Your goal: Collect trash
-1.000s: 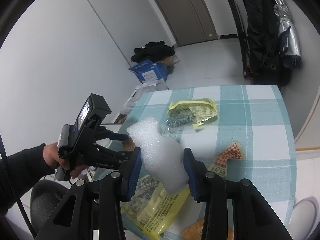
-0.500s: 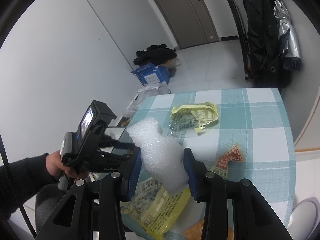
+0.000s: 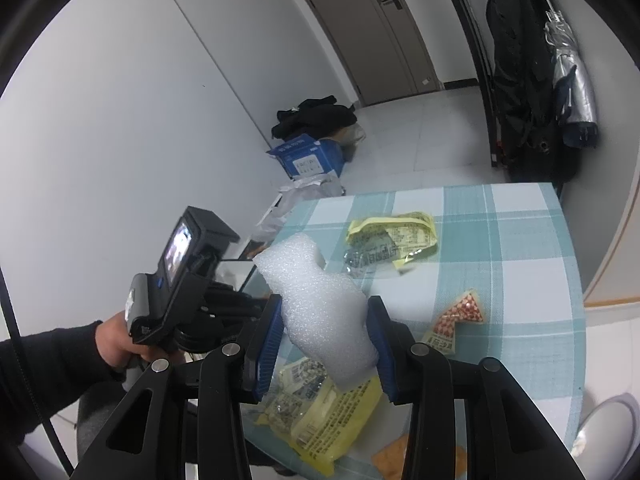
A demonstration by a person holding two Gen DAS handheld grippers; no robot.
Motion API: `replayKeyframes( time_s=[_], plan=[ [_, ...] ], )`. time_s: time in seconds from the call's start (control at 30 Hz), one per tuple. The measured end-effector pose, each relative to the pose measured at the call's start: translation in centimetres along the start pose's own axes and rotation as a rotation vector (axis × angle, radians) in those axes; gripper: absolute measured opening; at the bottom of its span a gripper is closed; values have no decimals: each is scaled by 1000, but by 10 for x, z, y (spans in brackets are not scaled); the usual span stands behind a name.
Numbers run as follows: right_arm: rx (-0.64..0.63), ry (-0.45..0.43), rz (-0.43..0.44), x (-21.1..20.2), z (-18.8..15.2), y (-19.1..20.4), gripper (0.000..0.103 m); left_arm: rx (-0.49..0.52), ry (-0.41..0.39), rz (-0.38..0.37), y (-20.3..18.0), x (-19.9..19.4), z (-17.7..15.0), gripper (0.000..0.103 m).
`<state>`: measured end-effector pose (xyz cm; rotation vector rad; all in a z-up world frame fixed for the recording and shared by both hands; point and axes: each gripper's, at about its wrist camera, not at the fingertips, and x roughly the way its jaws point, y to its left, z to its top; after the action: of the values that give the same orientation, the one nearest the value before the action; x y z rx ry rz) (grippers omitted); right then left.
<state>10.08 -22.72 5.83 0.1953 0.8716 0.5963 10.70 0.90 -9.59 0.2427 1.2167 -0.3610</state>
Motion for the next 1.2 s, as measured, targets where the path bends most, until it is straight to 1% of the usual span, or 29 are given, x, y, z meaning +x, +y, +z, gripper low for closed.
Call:
replayKeyframes(
  time_s=[0.03, 0.07, 0.1, 0.13, 0.17, 0.2, 0.23, 0.27, 0.33, 0.4, 0.47, 0.5, 0.6, 0.67, 0.8, 0.83, 0.9, 0.97, 1.0, 1.03, 1.07, 1.1, 1.17, 1.2],
  plan=[
    [0, -1, 0, 0, 0, 0, 41, -3, -9, 16, 2, -3, 2, 0],
    [1, -1, 1, 0, -1, 1, 41, 5, -32, 50, 3, -6, 3, 0],
    [4, 1, 4, 0, -1, 1, 41, 15, -39, 54, 5, -7, 4, 0],
    [5, 2, 6, 0, -1, 1, 41, 20, -26, 48, 5, -5, 3, 2],
    [4, 2, 7, 0, -2, 1, 41, 16, -3, 40, 7, -1, 3, 14],
    [1, 2, 7, -1, -2, 1, 41, 13, 25, 33, 9, 3, 3, 22],
    [-1, 1, 7, -1, -2, 2, 41, 20, 39, 40, 12, 9, 3, 39],
    [-2, 0, 7, -2, -2, 2, 41, 32, 39, 60, 12, 12, 2, 51],
    [-4, 1, 7, -3, -2, 1, 41, 61, 53, 68, 10, 19, -1, 63],
    [0, 0, 5, -3, -2, -1, 41, 50, 51, 50, 15, 20, -1, 70],
    [9, 3, 6, -2, -1, -2, 41, 37, 62, 30, 22, 22, -1, 86],
    [15, 4, 9, -2, -1, -3, 41, 38, 70, 10, 24, 24, -2, 87],
    [17, 4, 10, -1, 0, -3, 41, 51, 69, 14, 28, 27, -2, 96],
    [16, 5, 14, -2, 0, -3, 41, 53, 71, -4, 32, 31, 0, 99],
    [11, 7, 14, -2, -1, -2, 41, 96, 46, -27, 31, 31, 0, 98],
    [12, 7, 14, -2, -1, -3, 41, 96, 44, -34, 30, 31, -1, 96],
    [15, 8, 14, -2, 0, -4, 41, 93, 39, -50, 31, 27, -1, 85],
    [17, 7, 14, -1, 0, -4, 41, 93, 31, -75, 30, 23, -1, 64],
    [19, 8, 14, -1, 0, -4, 41, 94, 34, -79, 26, 20, -1, 61],
    [21, 10, 15, 0, 0, -4, 41, 99, 43, -80, 21, 18, -2, 56],
    [23, 12, 17, 1, 1, -4, 41, 107, 45, -76, 17, 17, -2, 48],
    [24, 14, 19, 2, 0, -3, 41, 118, 47, -76, 12, 15, -2, 44],
    [21, 16, 20, 4, 1, -2, 41, 125, 51, -88, 5, 14, -1, 9],
    [17, 17, 19, 4, 1, -1, 41, 124, 64, -91, 2, 15, 0, 3]
  ],
)
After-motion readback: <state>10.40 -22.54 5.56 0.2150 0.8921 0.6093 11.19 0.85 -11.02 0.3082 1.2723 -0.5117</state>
